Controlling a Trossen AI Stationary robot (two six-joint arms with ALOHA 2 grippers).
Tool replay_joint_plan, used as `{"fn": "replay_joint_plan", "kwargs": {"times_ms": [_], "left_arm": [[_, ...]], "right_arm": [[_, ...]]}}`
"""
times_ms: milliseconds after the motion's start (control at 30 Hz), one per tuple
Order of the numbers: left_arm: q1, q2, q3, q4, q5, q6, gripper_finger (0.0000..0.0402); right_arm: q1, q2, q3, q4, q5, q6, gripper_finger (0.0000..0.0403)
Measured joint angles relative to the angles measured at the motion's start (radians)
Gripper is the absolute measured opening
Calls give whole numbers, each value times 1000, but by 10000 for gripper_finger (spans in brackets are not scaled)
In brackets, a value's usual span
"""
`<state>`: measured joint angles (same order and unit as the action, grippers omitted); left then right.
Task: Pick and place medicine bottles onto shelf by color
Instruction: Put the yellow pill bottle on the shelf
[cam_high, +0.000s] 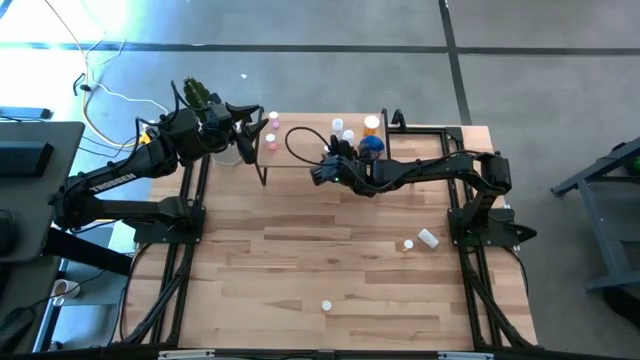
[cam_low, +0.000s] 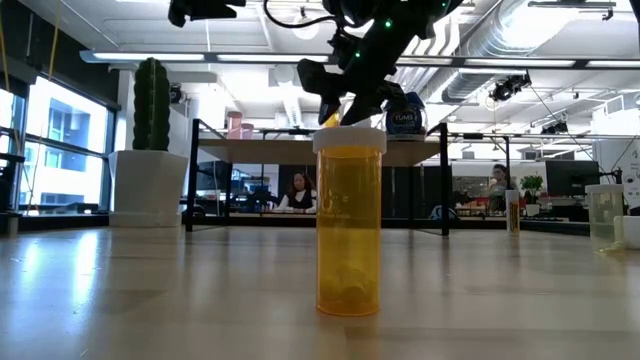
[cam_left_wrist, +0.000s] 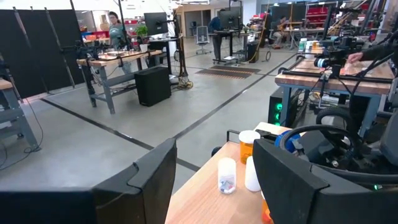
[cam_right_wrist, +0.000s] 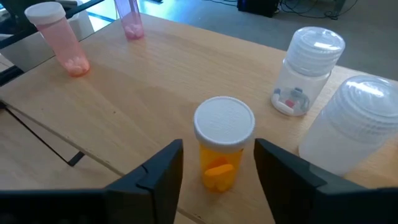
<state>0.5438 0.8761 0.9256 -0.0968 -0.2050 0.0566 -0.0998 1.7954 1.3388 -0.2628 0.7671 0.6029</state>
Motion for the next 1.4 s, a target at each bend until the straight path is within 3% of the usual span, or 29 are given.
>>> {"fn": "replay_joint_plan", "kwargs": {"times_ms": [900,1400], "left_arm": [[0,0,0,-3,0,0,200],[0,0,0,-33,4,0,200]], "right_arm": [[3,-88,1,66,-3,-65,190],[5,-268,1,-3,-158,-72,190]]}}
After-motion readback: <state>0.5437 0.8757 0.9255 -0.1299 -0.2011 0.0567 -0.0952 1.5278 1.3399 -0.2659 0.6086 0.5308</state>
